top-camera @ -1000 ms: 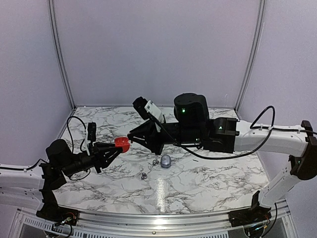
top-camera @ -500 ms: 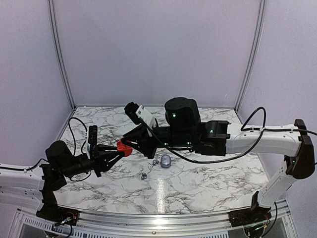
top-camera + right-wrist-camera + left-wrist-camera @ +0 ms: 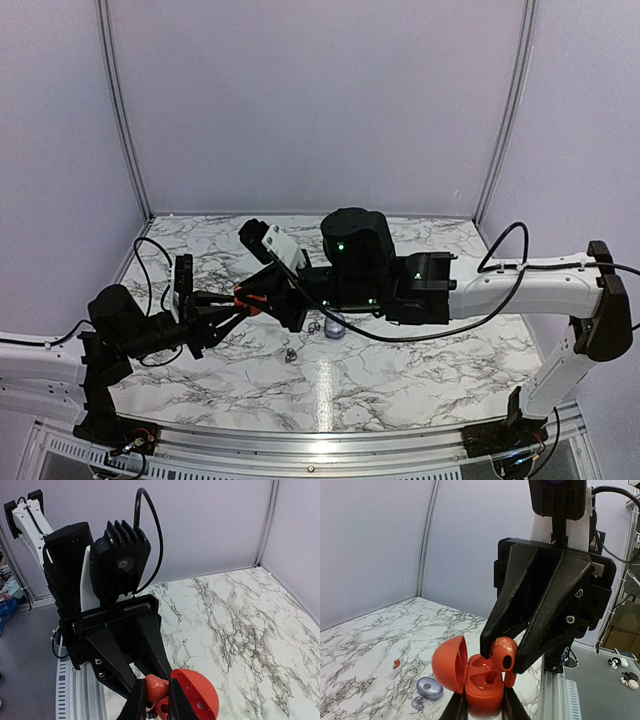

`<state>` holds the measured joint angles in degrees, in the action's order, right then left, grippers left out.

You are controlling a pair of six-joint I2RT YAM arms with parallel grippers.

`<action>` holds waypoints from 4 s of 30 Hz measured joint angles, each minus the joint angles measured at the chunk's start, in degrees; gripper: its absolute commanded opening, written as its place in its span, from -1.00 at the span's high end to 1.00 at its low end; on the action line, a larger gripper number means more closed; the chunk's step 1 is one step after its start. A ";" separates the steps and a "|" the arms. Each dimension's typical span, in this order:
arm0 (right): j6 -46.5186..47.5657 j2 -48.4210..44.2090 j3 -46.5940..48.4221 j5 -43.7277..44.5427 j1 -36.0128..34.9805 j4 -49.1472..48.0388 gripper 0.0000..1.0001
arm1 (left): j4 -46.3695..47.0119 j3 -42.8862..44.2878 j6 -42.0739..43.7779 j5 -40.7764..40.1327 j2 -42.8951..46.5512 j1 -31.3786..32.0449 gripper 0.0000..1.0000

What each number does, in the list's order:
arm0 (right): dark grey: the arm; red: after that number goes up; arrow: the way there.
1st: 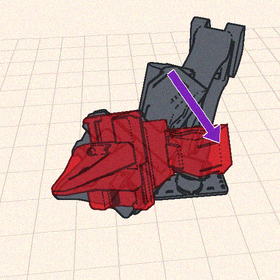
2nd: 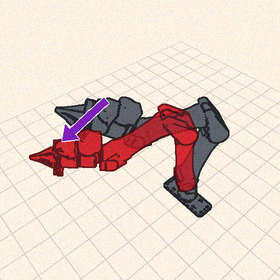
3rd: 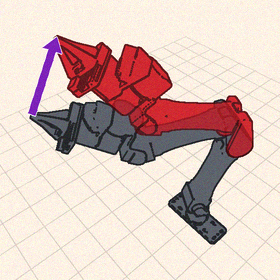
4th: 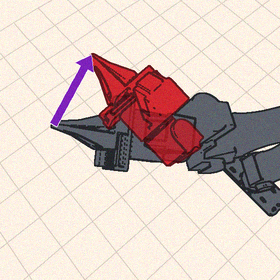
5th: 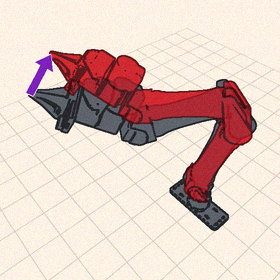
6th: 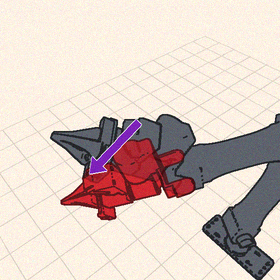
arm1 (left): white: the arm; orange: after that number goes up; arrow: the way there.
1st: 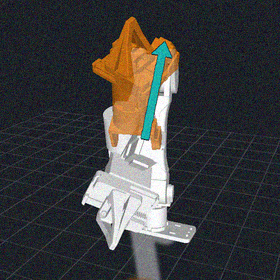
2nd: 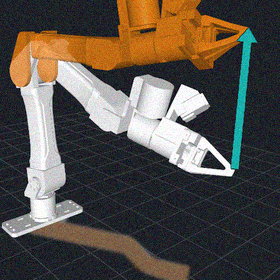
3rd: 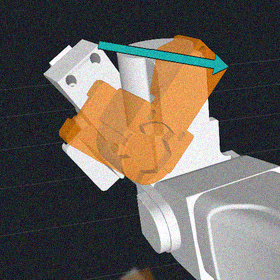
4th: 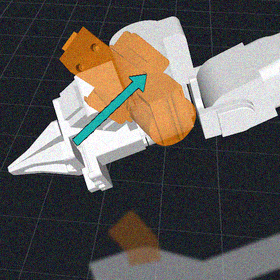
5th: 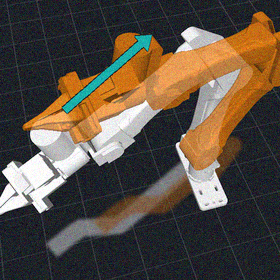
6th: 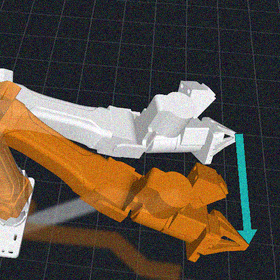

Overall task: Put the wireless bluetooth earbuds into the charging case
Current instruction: Pick up the left earbud from the left side groove of the charging case.

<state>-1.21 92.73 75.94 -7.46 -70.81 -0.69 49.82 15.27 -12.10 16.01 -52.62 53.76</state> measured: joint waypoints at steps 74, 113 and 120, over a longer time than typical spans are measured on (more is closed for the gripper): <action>1.88 1.25 3.02 5.16 -0.42 -0.35 0.83 | 1.01 -1.29 2.16 -4.07 1.29 1.33 1.00; 1.60 1.88 1.81 5.42 -0.44 0.17 0.63 | 0.83 -1.31 2.08 -5.40 2.34 1.33 1.00; 1.42 2.32 2.23 5.22 -0.42 1.64 0.44 | 0.33 -1.31 2.05 -5.53 2.34 1.38 1.00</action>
<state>0.21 95.04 78.17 -2.24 -71.22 0.95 50.15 13.96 -10.04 10.48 -50.28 55.13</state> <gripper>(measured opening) 0.245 0.209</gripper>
